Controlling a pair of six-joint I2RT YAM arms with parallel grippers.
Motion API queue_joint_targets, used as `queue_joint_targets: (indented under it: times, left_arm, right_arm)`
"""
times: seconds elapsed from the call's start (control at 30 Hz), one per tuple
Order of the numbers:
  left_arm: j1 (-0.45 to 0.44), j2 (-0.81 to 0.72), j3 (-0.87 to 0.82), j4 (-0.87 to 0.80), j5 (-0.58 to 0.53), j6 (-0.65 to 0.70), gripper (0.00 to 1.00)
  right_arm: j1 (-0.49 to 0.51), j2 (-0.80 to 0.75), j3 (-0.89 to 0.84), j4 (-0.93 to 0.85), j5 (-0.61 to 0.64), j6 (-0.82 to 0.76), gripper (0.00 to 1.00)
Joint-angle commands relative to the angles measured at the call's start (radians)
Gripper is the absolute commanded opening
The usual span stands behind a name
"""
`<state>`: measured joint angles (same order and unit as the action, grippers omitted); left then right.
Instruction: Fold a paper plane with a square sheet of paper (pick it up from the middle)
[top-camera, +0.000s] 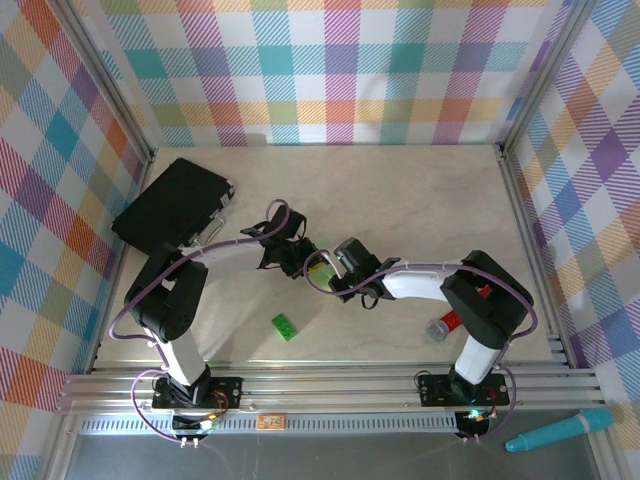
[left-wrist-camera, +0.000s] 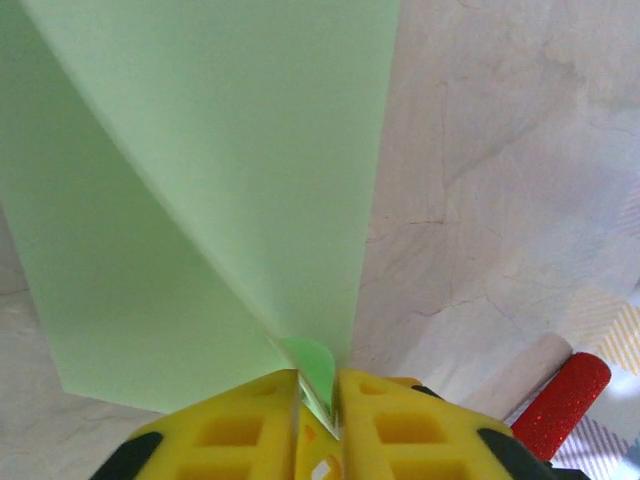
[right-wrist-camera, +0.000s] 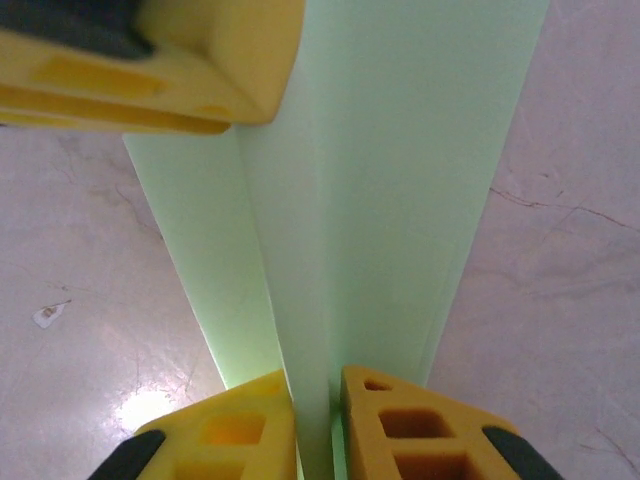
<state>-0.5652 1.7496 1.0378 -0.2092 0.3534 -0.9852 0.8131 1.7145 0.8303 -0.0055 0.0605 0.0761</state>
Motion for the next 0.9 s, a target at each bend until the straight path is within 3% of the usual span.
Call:
queue_joint_targets:
  times: [0.0,0.4,0.63,0.87]
  left_arm:
    - [0.035,-0.049,-0.005,-0.022,-0.019,-0.013,0.21]
    - [0.128,-0.219,-0.141,0.015,-0.057,-0.019,0.30]
    - [0.105,-0.179,-0.294,0.266,0.039,-0.112,0.19]
    - [0.081,-0.071,-0.277,0.347,0.070,-0.121,0.11]
  right_arm:
    - [0.006,0.027,-0.026,0.002,-0.038,0.022,0.19]
    - [-0.004,0.047,-0.060,0.036,-0.130,0.064,0.18]
    - [-0.045,0.041,-0.086,0.079,-0.207,0.086,0.18]
    - [-0.049,0.040,-0.065,0.065,-0.225,0.073,0.19]
